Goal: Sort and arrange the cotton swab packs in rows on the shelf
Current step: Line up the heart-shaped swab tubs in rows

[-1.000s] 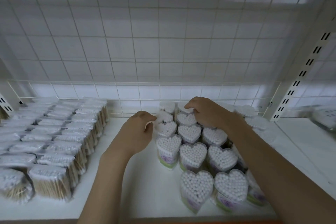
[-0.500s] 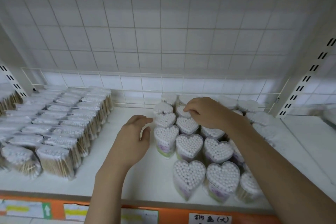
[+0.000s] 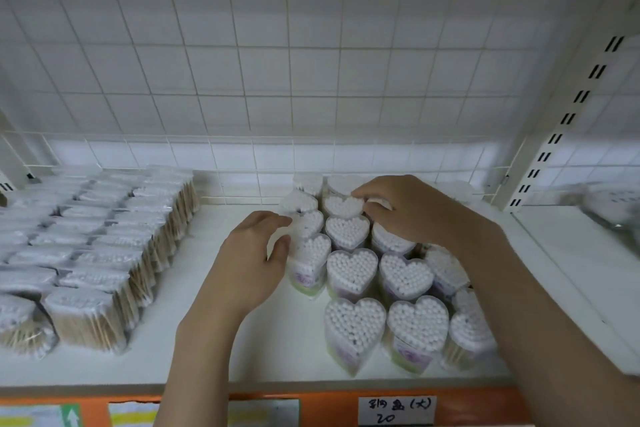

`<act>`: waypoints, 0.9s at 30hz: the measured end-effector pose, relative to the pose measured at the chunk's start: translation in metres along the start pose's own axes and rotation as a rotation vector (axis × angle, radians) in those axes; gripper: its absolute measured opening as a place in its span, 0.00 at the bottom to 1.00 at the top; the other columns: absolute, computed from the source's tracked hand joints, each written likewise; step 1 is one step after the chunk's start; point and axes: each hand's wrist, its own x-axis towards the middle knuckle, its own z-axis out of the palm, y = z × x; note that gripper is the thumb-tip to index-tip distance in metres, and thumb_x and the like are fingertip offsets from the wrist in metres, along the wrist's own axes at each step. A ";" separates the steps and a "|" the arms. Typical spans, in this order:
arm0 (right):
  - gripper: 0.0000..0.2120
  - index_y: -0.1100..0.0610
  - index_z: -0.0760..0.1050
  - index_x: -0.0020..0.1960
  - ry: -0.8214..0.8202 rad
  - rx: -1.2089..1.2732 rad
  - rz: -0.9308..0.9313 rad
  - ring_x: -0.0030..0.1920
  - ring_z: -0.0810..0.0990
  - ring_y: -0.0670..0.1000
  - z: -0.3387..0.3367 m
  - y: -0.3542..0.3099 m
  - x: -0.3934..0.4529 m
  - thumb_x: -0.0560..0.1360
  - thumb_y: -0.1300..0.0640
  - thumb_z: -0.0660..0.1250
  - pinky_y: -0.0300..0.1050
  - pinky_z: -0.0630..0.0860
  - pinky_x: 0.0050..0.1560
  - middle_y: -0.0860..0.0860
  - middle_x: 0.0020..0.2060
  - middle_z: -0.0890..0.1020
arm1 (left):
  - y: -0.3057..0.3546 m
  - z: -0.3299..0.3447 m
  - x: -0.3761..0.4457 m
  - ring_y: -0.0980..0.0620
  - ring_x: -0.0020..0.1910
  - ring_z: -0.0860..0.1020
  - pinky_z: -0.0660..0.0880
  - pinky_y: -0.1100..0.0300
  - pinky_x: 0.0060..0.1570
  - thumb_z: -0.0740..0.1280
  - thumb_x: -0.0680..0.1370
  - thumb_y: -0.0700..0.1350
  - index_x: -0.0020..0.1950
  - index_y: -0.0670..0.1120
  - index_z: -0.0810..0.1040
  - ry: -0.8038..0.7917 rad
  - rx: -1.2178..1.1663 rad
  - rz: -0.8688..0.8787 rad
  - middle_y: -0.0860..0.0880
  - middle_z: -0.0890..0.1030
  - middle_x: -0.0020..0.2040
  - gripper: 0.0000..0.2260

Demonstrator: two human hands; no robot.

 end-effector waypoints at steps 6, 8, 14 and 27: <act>0.13 0.46 0.73 0.62 0.122 0.124 0.168 0.51 0.74 0.37 0.004 -0.006 -0.081 0.78 0.52 0.60 0.27 0.68 0.49 0.38 0.55 0.76 | 0.021 0.003 0.008 0.52 0.48 0.76 0.66 0.69 0.48 0.65 0.75 0.37 0.56 0.44 0.79 -0.078 -0.003 0.183 0.50 0.78 0.56 0.11; 0.12 0.45 0.75 0.59 0.157 0.139 0.196 0.49 0.73 0.34 0.007 -0.005 -0.107 0.77 0.54 0.63 0.23 0.66 0.49 0.33 0.50 0.76 | 0.029 0.005 0.006 0.50 0.54 0.76 0.68 0.65 0.54 0.65 0.75 0.38 0.56 0.44 0.79 -0.104 -0.013 0.217 0.50 0.78 0.56 0.10; 0.18 0.39 0.72 0.59 0.156 0.116 0.236 0.57 0.65 0.25 0.008 0.005 -0.160 0.71 0.53 0.68 0.18 0.58 0.54 0.26 0.55 0.68 | 0.056 0.014 -0.002 0.53 0.57 0.75 0.66 0.68 0.55 0.64 0.76 0.42 0.58 0.45 0.79 -0.150 -0.055 0.281 0.50 0.77 0.58 0.11; 0.16 0.54 0.80 0.55 0.344 0.021 0.266 0.58 0.73 0.50 0.035 0.015 -0.174 0.67 0.54 0.75 0.25 0.60 0.54 0.49 0.53 0.78 | 0.078 0.026 -0.029 0.56 0.44 0.74 0.66 0.73 0.43 0.66 0.75 0.40 0.55 0.45 0.80 -0.208 -0.058 0.314 0.51 0.79 0.54 0.10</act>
